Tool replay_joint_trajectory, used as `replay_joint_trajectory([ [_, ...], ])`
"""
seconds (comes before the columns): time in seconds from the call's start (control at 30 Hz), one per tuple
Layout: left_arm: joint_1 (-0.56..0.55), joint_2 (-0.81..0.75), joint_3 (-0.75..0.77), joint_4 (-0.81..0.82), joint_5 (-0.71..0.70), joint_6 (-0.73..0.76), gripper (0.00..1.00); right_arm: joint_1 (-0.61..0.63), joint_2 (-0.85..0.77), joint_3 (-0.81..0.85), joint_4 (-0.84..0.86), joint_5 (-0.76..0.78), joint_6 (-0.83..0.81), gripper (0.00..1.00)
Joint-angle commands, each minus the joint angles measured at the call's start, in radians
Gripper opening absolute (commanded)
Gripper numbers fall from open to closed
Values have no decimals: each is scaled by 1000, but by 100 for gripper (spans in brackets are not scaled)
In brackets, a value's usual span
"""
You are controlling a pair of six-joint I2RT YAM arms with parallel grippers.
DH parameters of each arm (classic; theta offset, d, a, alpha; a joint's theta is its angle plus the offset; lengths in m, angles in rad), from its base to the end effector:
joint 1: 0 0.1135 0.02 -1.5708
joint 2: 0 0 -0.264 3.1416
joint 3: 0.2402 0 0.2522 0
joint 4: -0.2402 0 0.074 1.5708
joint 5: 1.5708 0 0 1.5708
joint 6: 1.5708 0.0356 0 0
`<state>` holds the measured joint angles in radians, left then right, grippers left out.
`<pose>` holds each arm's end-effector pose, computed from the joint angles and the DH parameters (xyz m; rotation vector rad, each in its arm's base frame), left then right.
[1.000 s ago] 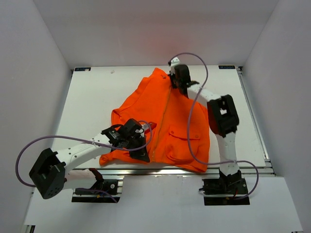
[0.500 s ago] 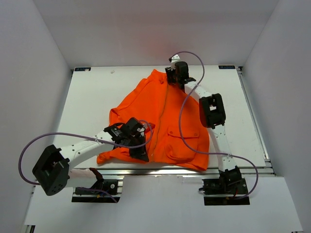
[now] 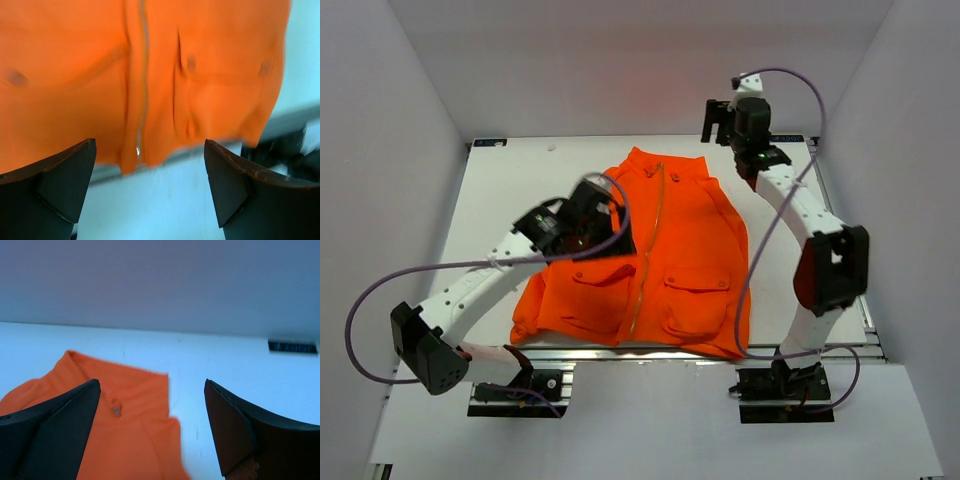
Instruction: Zip up the jacket
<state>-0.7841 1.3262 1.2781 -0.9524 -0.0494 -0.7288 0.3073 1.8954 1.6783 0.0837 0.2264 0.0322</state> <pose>0.1873 -0.1843 0.3256 0.0541 2.6516 -0.4859 0.4447 0.1328 0.3551 -0.0653 1.6999 0.0605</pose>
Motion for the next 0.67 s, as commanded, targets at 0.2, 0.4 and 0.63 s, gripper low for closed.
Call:
replay_joint_trajectory([
  [0.2,664,37,225,20,-272,166,98,-157,-546,-530,-397,16,400,89],
  [0.4,775,22,173,69,-293,167,98,-158,-921,-724,-499,34,385,89],
  [0.63,775,-214,27,239,-242,173,98,-157,-1078,-855,-473,-79,348,89],
])
